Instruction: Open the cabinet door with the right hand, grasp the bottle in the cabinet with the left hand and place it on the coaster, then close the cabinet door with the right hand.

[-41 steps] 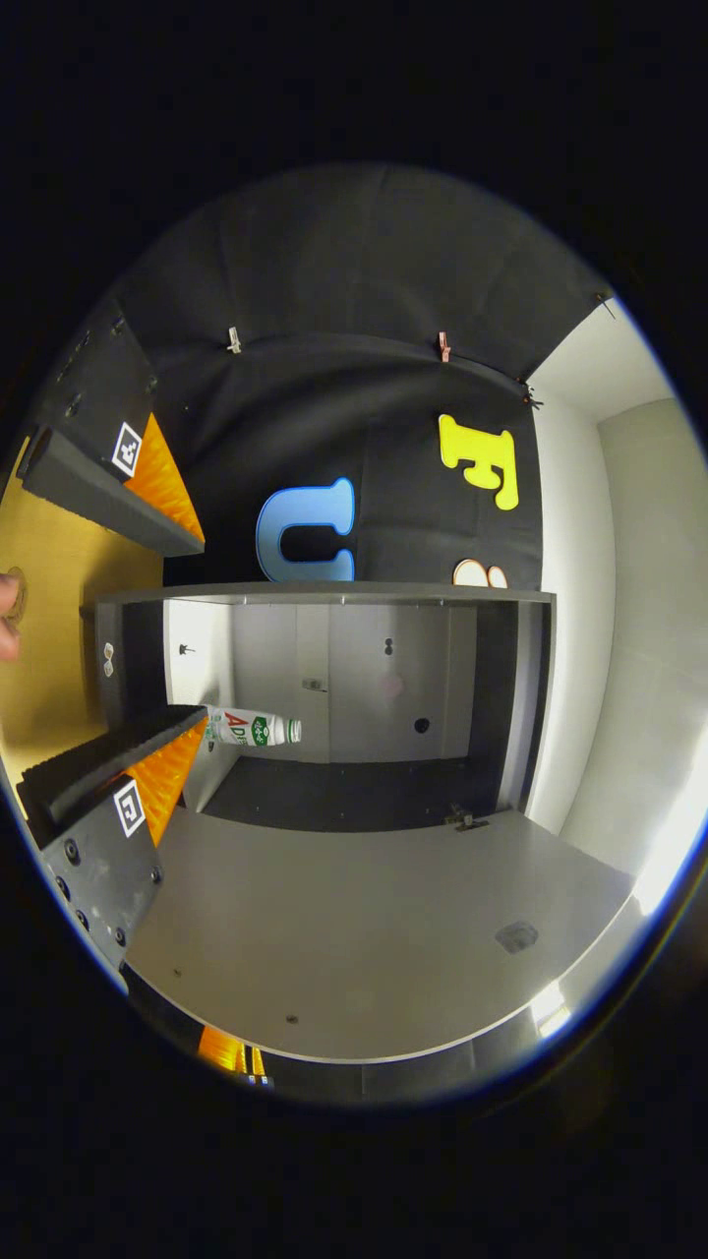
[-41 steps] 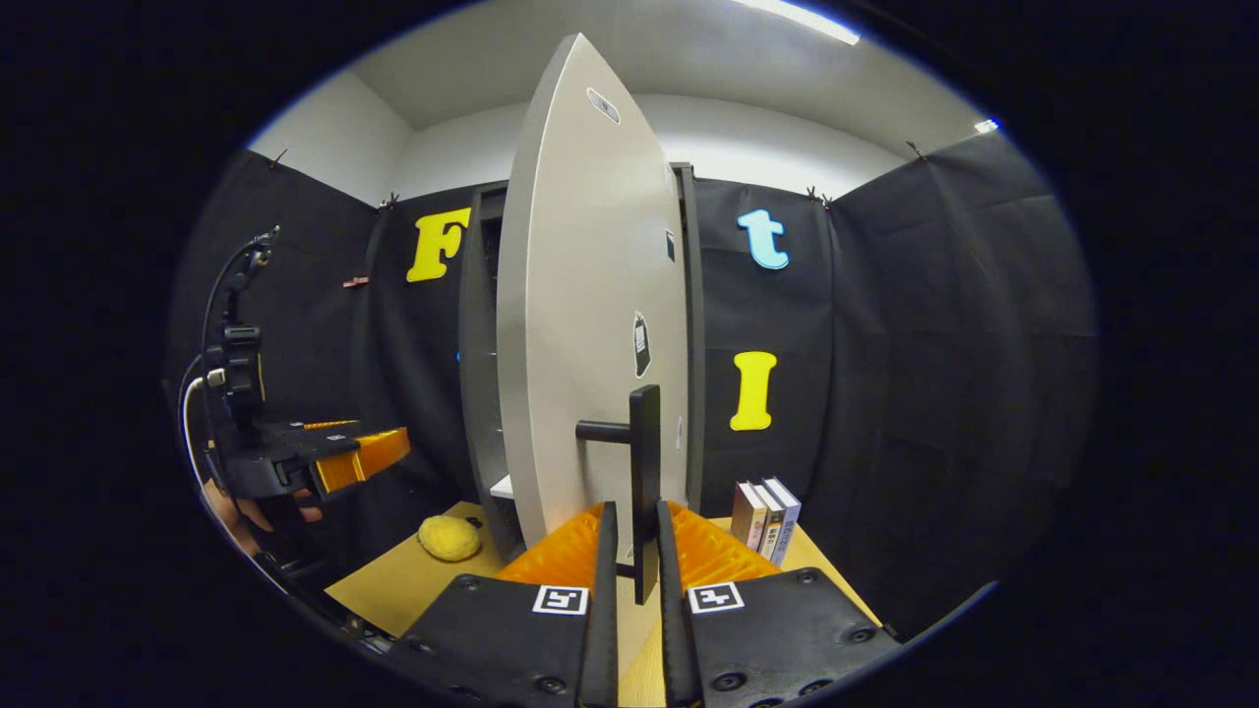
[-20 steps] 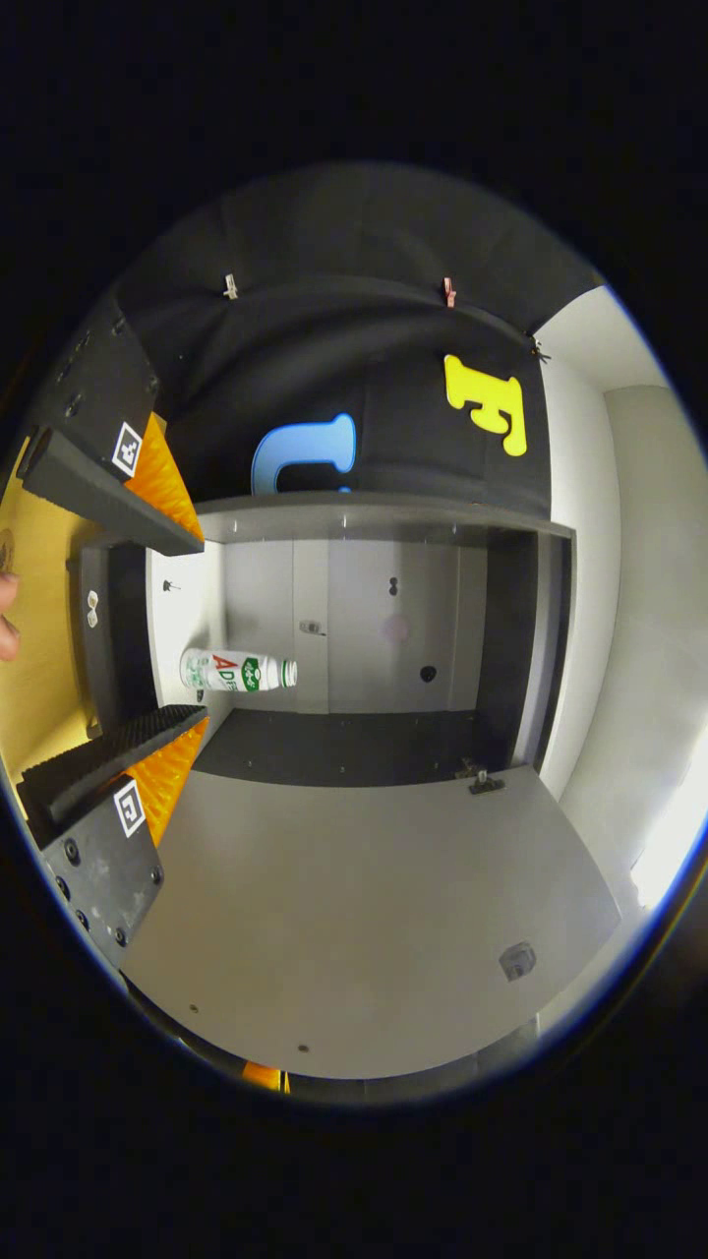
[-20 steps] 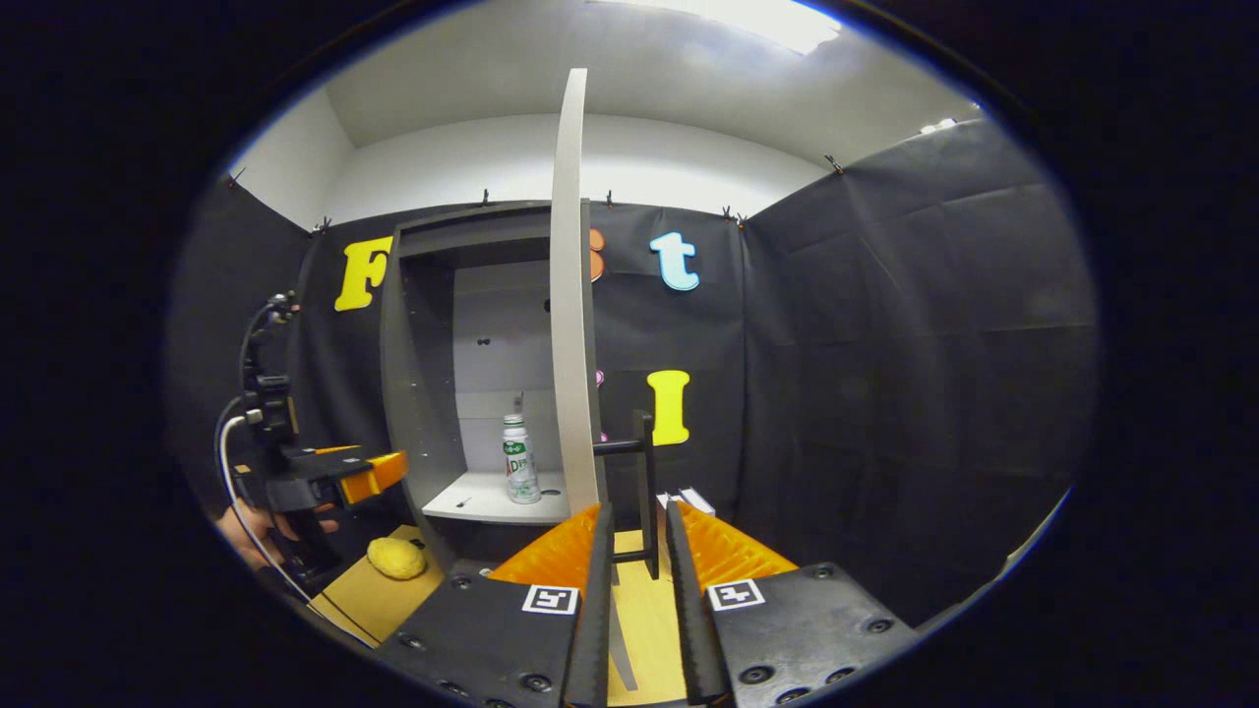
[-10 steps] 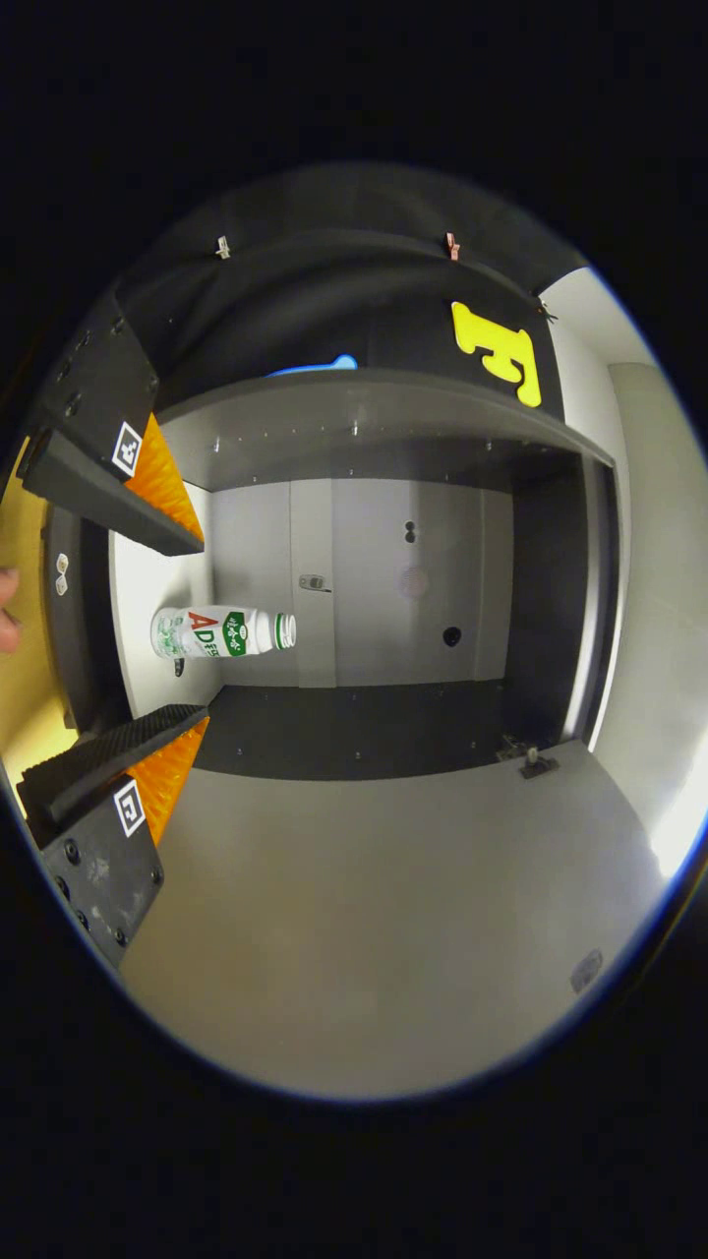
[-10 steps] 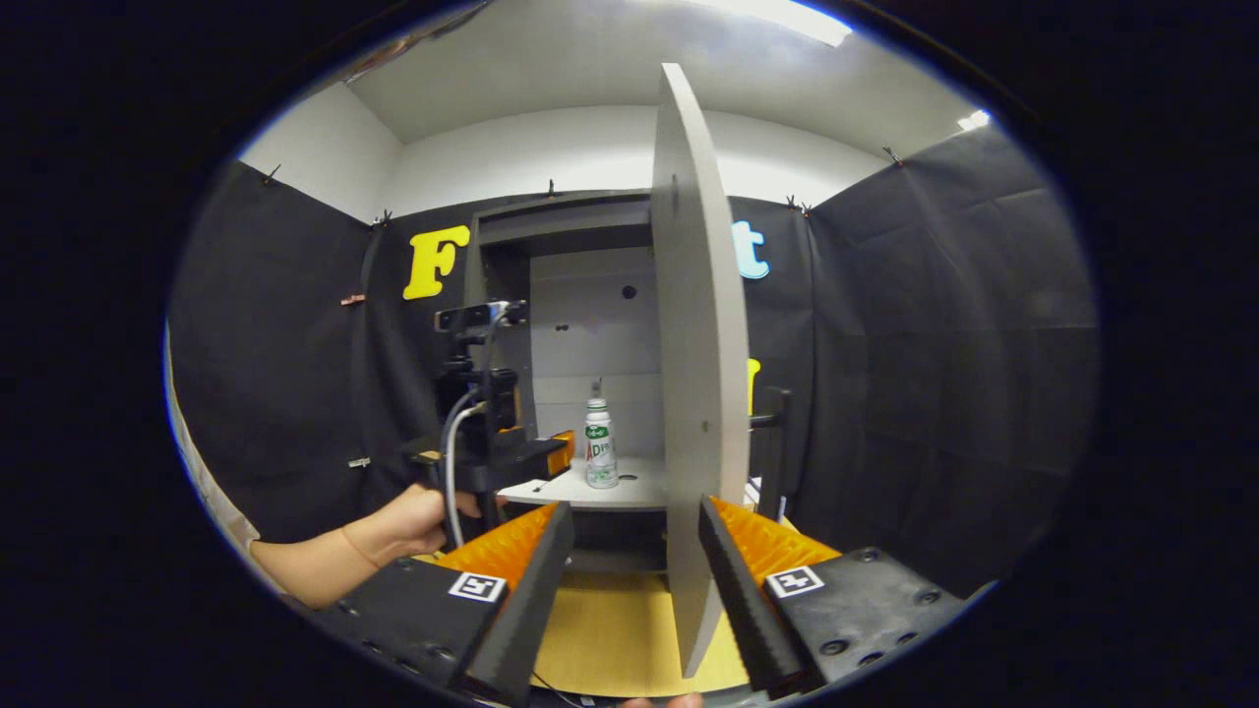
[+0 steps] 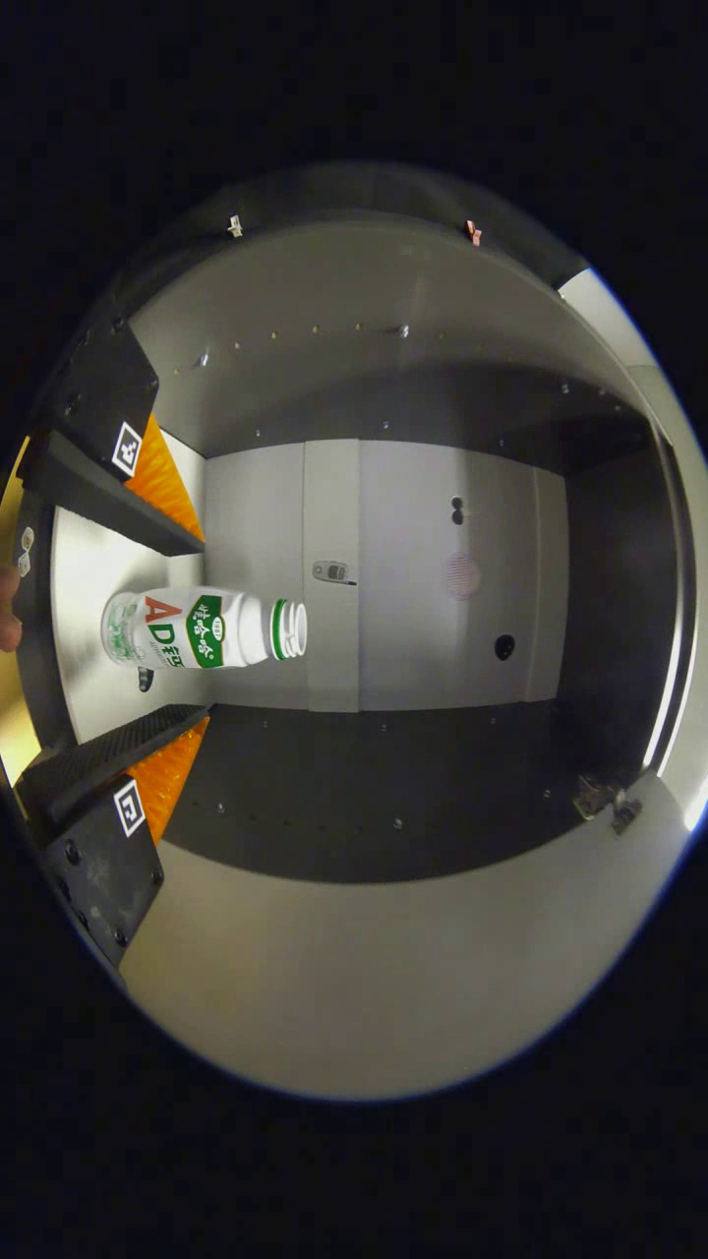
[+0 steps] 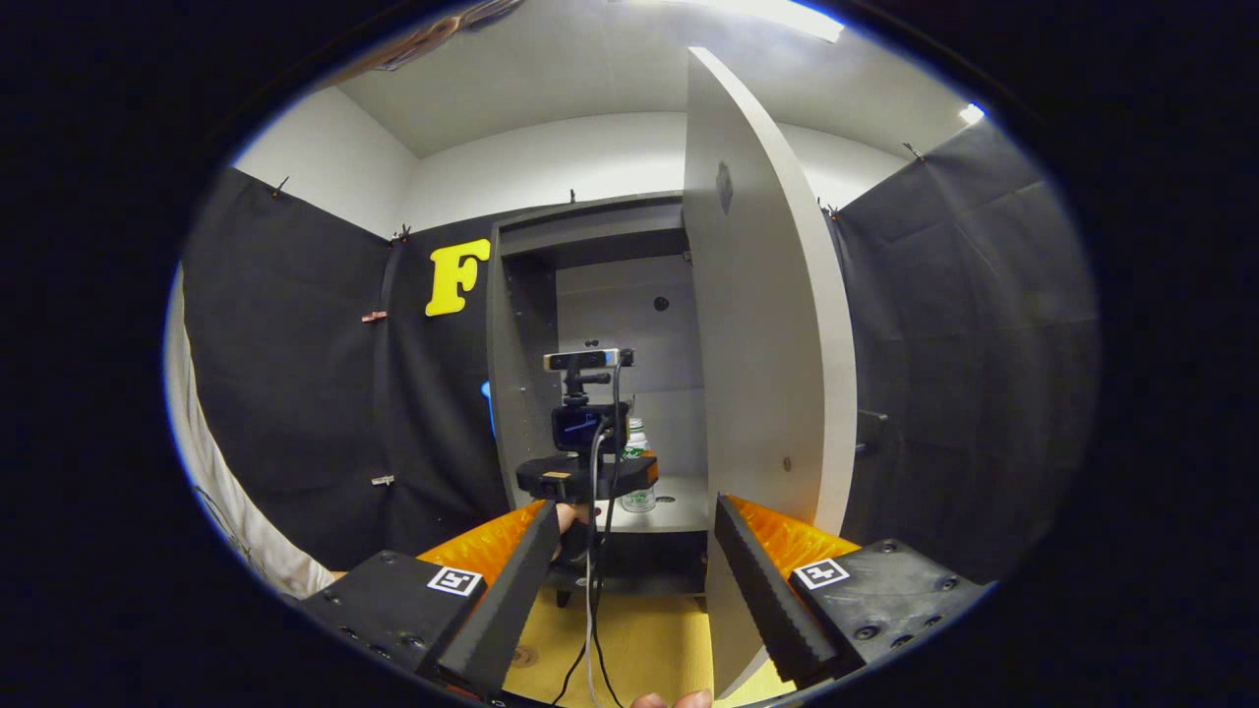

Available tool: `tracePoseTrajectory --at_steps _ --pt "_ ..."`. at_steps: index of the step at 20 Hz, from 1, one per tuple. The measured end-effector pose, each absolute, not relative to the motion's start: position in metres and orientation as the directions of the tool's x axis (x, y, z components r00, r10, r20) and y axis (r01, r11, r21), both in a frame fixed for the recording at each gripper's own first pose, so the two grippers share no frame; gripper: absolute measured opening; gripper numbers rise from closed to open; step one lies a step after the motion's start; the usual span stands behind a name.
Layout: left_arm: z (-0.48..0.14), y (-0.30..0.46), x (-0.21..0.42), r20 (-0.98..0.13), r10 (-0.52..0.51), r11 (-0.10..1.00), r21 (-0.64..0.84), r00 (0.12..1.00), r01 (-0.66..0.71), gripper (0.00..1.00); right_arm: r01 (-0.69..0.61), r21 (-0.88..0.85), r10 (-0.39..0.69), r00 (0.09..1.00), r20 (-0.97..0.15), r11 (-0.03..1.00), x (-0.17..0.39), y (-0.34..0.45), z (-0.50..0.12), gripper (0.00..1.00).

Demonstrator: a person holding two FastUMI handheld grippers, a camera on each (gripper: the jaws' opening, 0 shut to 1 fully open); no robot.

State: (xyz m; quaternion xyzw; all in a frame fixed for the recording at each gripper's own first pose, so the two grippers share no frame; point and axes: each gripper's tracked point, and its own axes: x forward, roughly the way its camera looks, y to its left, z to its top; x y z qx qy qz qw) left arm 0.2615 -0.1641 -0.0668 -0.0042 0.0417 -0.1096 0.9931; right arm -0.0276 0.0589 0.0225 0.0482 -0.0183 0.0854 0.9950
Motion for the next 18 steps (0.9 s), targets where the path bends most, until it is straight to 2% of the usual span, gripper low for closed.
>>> tracePoseTrajectory --at_steps 9,10,11,18 --pt "-0.092 -0.175 0.322 -0.107 -0.192 0.980 0.030 0.976 0.196 0.96 -0.194 0.084 0.191 0.981 0.038 0.977 -0.015 0.060 0.017 0.96" --pt "-0.092 -0.175 0.323 -0.105 -0.192 0.980 0.025 0.976 0.195 0.93 -0.202 0.092 0.199 0.979 0.039 0.975 -0.017 0.062 0.018 0.96" --pt "-0.092 -0.176 0.322 -0.103 -0.195 0.980 0.023 0.975 0.198 0.79 -0.206 0.095 0.203 0.978 0.040 0.974 -0.015 0.061 0.018 0.95" --pt "-0.071 -0.155 0.291 -0.075 -0.192 0.980 0.035 0.978 0.195 0.76 -0.207 0.088 0.203 0.978 0.046 0.974 -0.015 0.059 0.015 0.95"
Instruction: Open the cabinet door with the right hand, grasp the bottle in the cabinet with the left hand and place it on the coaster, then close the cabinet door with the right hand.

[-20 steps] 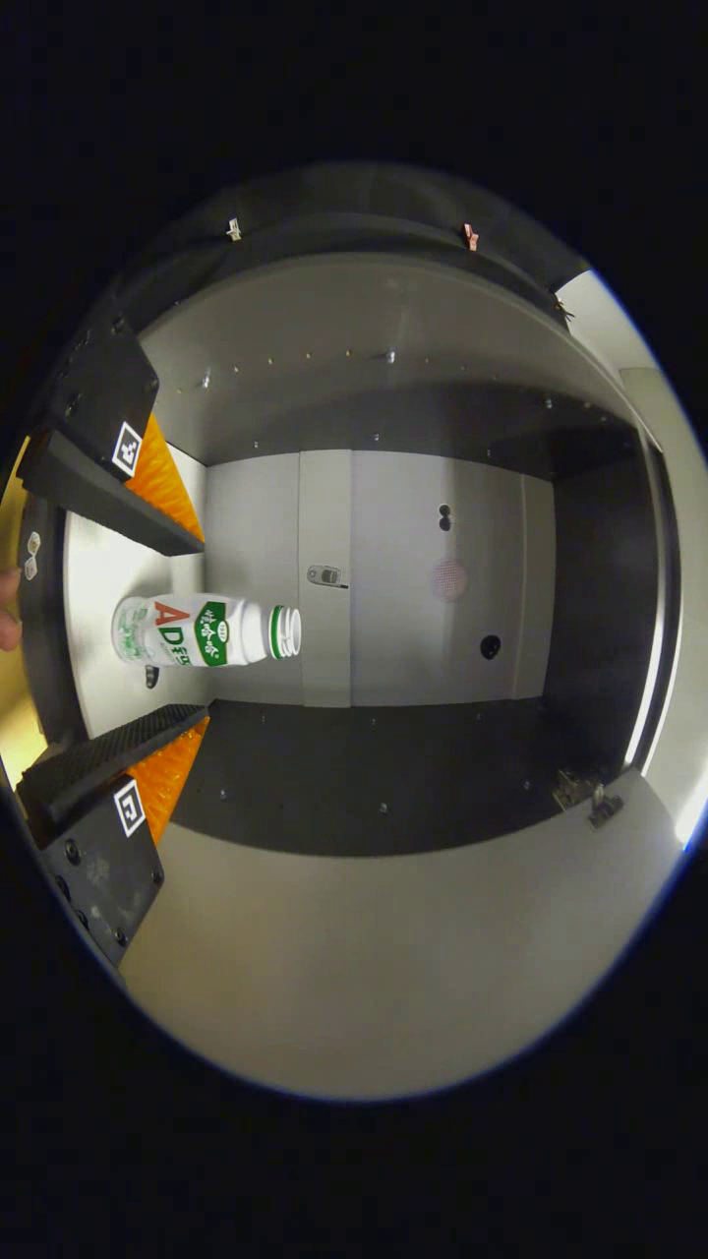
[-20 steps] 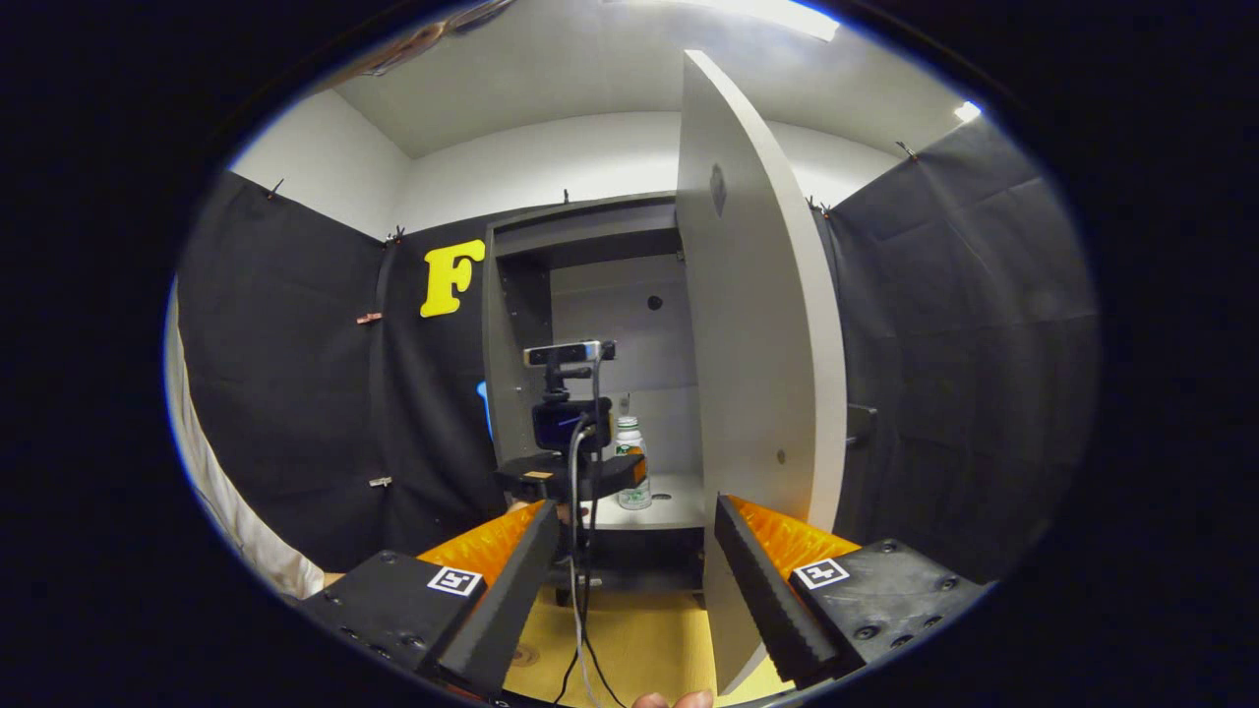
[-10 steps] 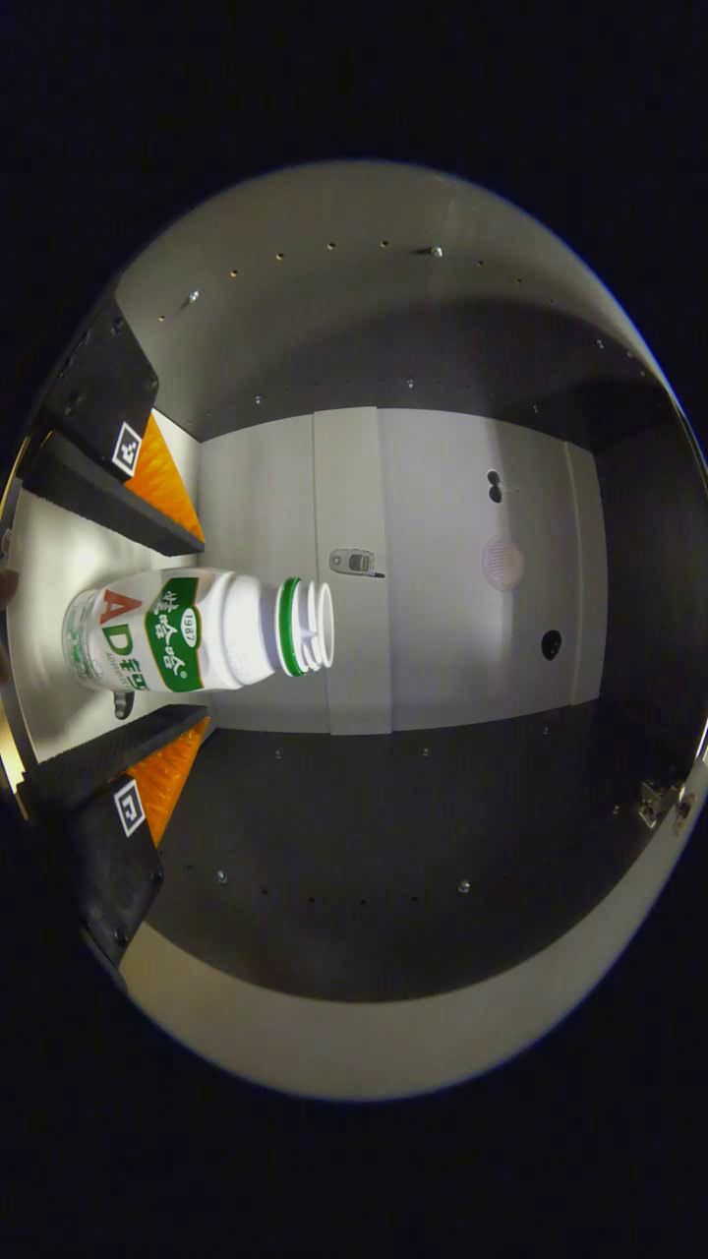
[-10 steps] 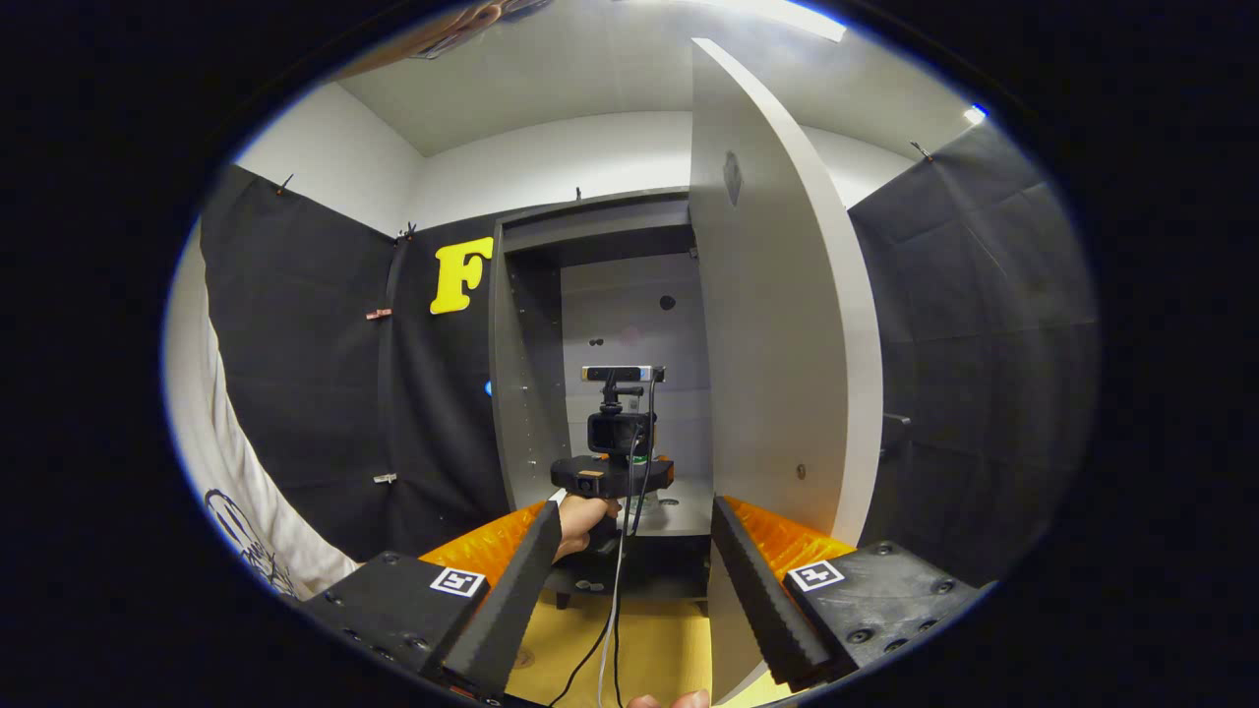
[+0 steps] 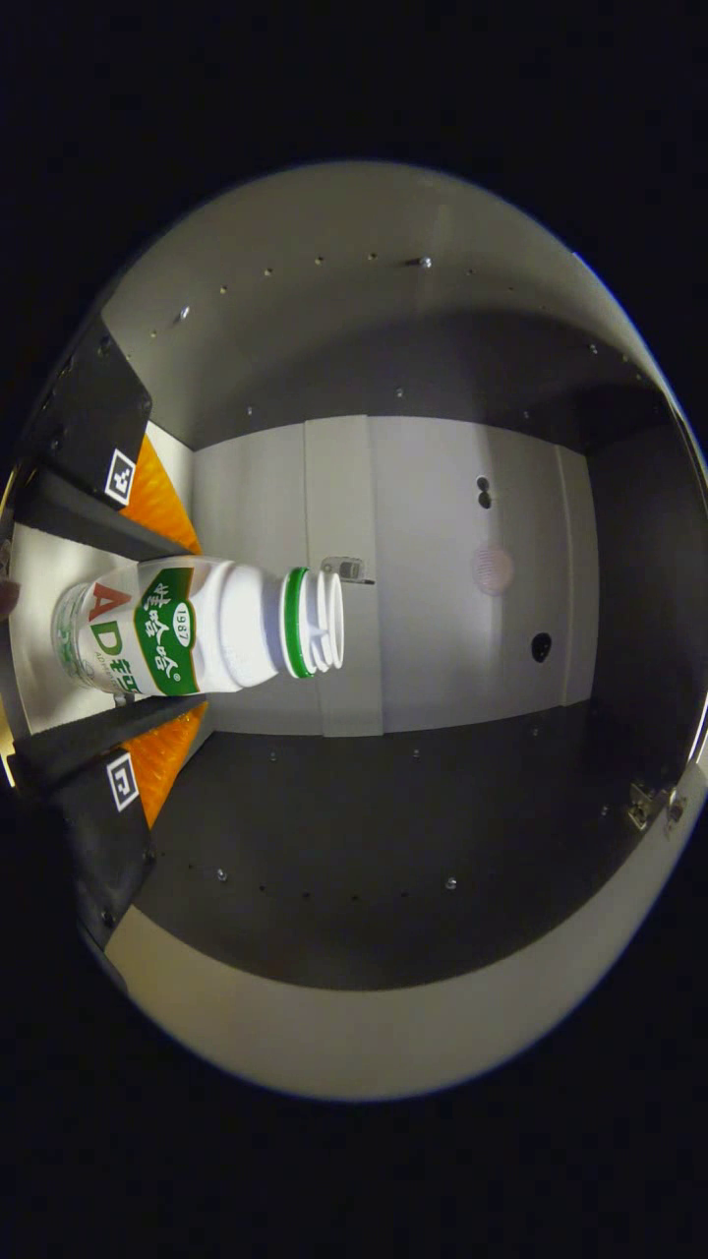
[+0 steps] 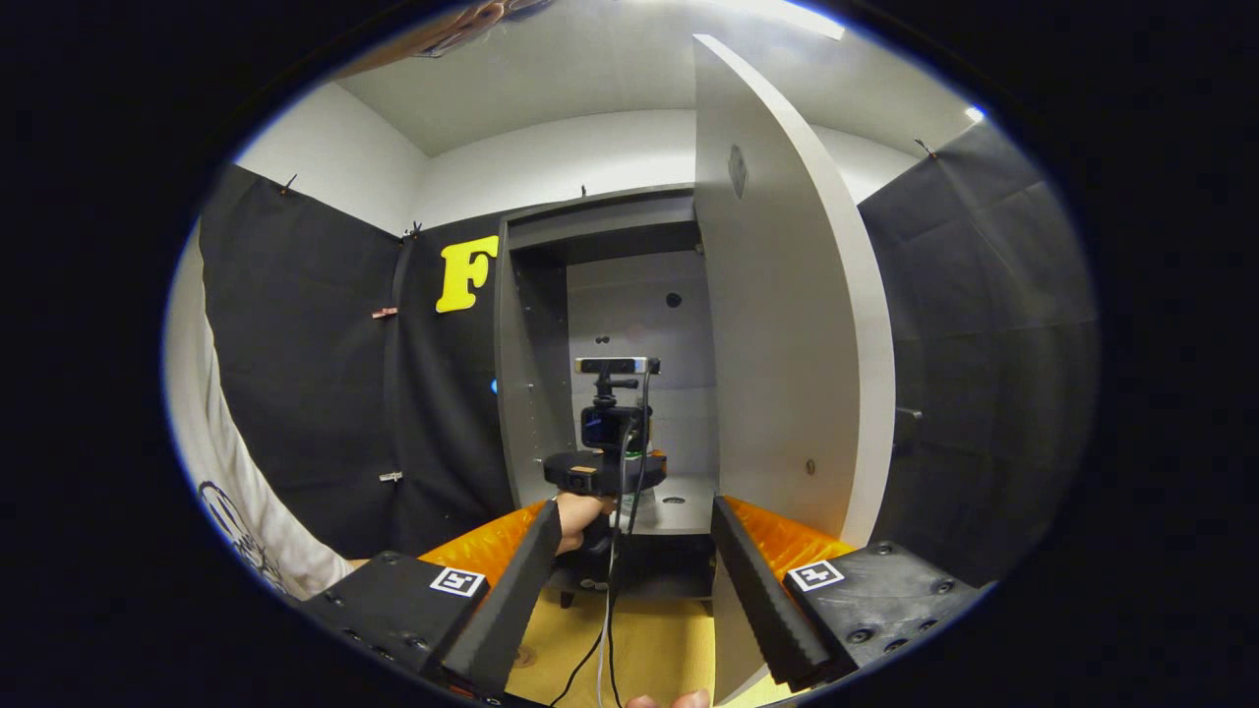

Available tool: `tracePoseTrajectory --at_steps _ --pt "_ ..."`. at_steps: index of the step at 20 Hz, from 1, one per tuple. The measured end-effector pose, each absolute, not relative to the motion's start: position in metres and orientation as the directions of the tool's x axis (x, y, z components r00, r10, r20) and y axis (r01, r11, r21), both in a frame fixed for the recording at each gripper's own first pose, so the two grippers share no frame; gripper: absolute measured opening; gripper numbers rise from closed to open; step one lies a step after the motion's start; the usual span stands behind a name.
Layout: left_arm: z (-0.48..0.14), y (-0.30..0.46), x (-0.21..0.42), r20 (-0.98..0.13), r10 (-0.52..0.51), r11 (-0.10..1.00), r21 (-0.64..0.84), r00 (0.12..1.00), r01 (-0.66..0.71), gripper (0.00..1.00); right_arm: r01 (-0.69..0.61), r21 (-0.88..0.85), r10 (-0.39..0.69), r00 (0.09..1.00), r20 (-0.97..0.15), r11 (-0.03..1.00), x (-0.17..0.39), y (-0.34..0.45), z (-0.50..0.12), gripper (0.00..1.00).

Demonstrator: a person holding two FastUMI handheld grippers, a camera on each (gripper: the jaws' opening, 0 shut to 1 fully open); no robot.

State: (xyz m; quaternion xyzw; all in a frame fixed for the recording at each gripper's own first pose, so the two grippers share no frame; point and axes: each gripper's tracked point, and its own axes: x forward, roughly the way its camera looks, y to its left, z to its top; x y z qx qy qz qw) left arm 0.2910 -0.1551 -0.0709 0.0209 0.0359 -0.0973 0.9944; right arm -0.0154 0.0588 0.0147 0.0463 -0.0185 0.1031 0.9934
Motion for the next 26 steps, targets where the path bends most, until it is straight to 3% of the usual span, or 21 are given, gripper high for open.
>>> tracePoseTrajectory --at_steps 7,8,12,13,18,26 --pt "-0.051 -0.122 0.231 -0.061 -0.222 0.974 0.039 0.973 0.224 0.76 -0.175 0.098 0.171 0.984 0.054 0.980 -0.017 0.053 0.010 0.95" --pt "-0.048 -0.115 0.222 -0.056 -0.220 0.973 0.054 0.974 0.223 0.76 -0.169 0.098 0.165 0.985 0.051 0.981 -0.016 0.053 0.009 0.91" --pt "-0.045 -0.090 0.184 -0.049 -0.215 0.976 0.031 0.975 0.217 0.76 -0.142 0.102 0.135 0.988 0.077 0.985 -0.012 0.052 0.014 1.00" --pt "-0.046 -0.080 0.175 -0.046 -0.206 0.978 0.027 0.977 0.208 0.76 -0.136 0.099 0.129 0.989 0.078 0.986 -0.010 0.052 0.013 0.96" --pt "-0.063 -0.039 0.132 -0.048 -0.188 0.982 0.019 0.981 0.189 0.76 -0.112 0.063 0.105 0.988 0.112 0.992 -0.008 0.055 0.017 1.00" --pt "-0.125 0.025 0.076 -0.048 -0.103 0.995 0.004 0.994 0.103 0.76 -0.112 0.045 0.104 0.984 0.147 0.993 -0.008 0.059 0.020 0.97"
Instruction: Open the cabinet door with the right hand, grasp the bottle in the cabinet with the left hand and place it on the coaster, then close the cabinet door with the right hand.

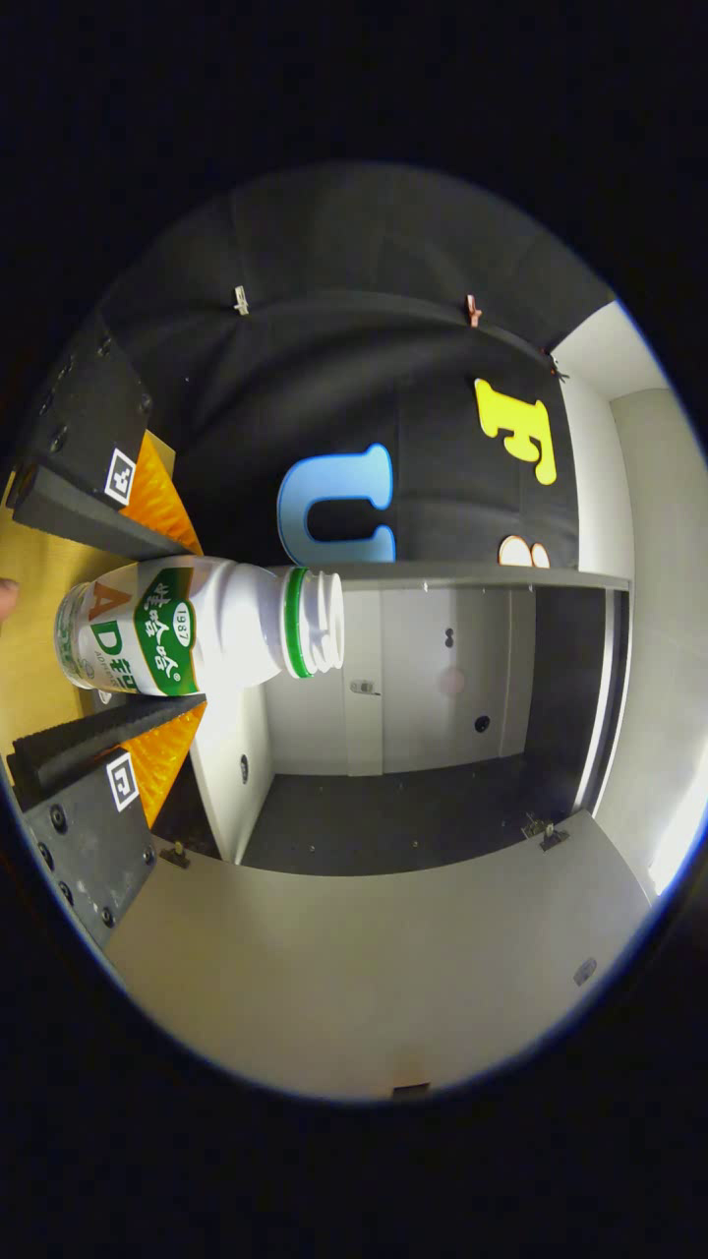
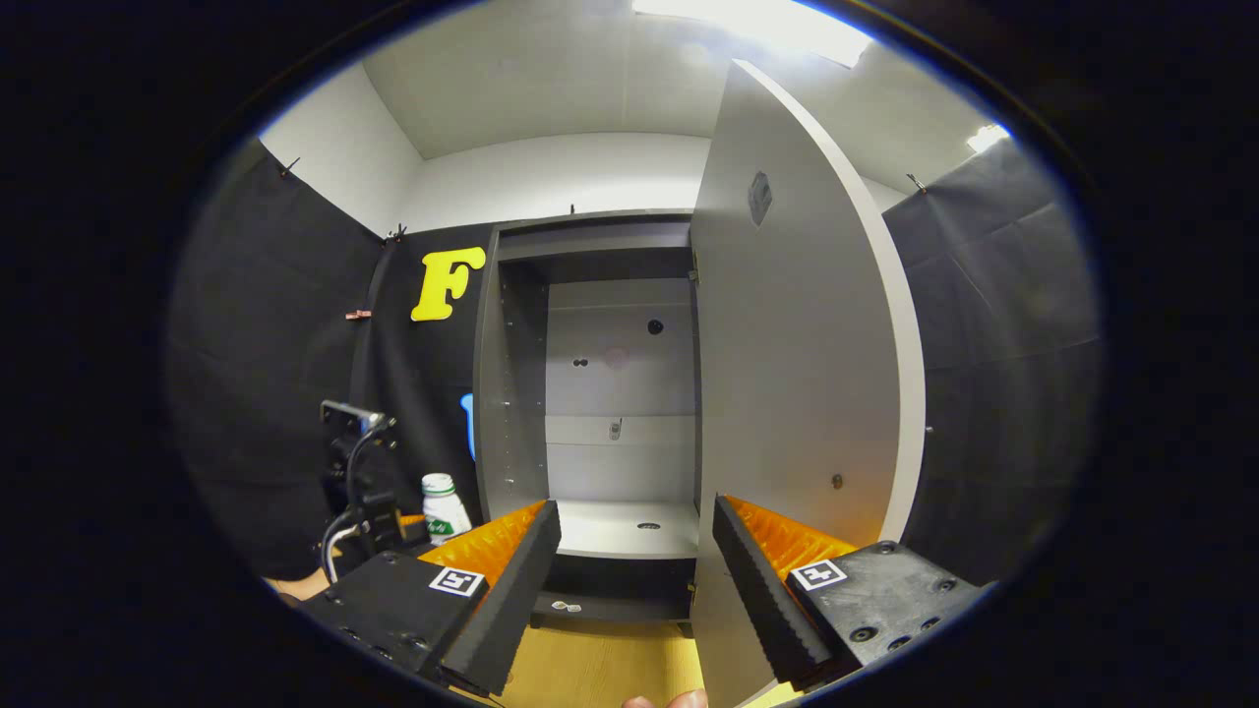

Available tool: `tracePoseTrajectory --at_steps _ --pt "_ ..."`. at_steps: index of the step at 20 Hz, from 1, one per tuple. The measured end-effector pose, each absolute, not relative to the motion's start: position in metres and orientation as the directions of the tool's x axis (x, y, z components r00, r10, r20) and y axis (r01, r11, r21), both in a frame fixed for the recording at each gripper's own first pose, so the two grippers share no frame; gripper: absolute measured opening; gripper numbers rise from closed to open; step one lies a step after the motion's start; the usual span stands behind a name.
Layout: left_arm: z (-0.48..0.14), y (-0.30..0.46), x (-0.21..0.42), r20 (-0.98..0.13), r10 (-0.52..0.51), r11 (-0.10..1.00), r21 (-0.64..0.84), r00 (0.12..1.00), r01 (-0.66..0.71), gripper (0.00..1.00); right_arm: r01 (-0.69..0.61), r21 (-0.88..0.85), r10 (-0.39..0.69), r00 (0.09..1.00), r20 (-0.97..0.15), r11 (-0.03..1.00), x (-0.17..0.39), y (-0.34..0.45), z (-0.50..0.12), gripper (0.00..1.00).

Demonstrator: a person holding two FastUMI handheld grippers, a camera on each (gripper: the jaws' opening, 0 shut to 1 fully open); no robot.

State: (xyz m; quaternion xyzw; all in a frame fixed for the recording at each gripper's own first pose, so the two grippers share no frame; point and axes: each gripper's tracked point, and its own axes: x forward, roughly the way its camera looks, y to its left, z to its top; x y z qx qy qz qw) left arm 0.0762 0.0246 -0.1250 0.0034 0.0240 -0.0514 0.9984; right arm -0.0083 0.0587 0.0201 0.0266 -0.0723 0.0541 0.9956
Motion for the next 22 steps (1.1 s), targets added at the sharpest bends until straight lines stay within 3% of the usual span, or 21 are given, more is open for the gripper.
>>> tracePoseTrajectory --at_steps 7,12,18,22 --pt "-0.215 0.062 0.033 -0.035 -0.043 0.999 -0.001 0.998 0.043 0.75 -0.100 0.063 0.088 0.981 0.170 0.993 -0.008 0.058 0.026 0.97" --pt "-0.265 0.058 0.019 -0.017 -0.083 0.997 -0.002 0.996 0.083 0.76 -0.077 0.068 0.066 0.985 0.162 0.995 -0.006 0.057 0.025 0.96" --pt "-0.333 0.040 0.016 -0.068 -0.155 0.988 0.018 0.986 0.157 0.76 -0.072 0.045 0.066 0.988 0.141 0.996 -0.007 0.057 0.024 0.97" --pt "-0.364 0.042 0.014 -0.098 -0.137 0.990 0.022 0.986 0.140 0.76 -0.054 0.011 0.052 0.990 0.130 0.998 -0.008 0.056 0.022 0.99"
